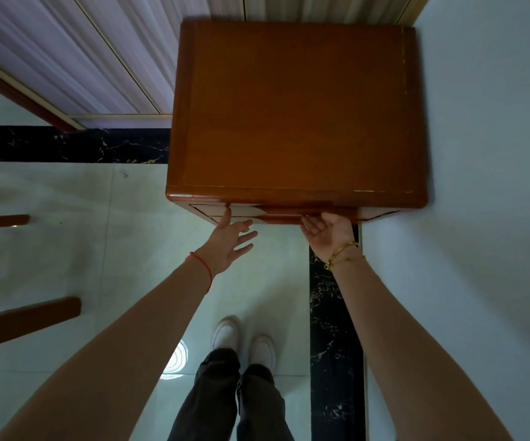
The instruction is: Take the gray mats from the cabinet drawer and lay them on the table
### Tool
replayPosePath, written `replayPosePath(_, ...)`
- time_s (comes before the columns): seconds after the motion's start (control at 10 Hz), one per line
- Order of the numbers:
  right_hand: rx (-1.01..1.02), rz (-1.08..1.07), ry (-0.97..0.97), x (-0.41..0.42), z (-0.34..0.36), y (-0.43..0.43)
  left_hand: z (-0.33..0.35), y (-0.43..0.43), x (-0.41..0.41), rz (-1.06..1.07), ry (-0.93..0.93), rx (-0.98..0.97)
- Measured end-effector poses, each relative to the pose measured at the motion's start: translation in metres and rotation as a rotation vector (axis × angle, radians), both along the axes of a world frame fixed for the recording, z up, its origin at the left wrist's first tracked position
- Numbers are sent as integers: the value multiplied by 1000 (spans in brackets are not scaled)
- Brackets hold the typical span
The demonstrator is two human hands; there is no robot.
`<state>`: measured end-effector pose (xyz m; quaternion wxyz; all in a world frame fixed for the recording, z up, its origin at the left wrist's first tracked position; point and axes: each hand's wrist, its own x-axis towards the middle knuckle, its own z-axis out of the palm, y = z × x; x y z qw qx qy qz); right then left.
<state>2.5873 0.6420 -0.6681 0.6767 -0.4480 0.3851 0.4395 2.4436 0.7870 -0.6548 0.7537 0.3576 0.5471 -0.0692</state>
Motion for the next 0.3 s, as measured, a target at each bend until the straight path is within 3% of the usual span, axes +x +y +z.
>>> replayPosePath(0.2, -80, 101, -84, -7, -2, -3, -1, 3, -7, -62, -3, 5)
replayPosePath(0.3, -227, 265, -153, -18, 4, -2, 7, 0, -16, -81, 14, 44)
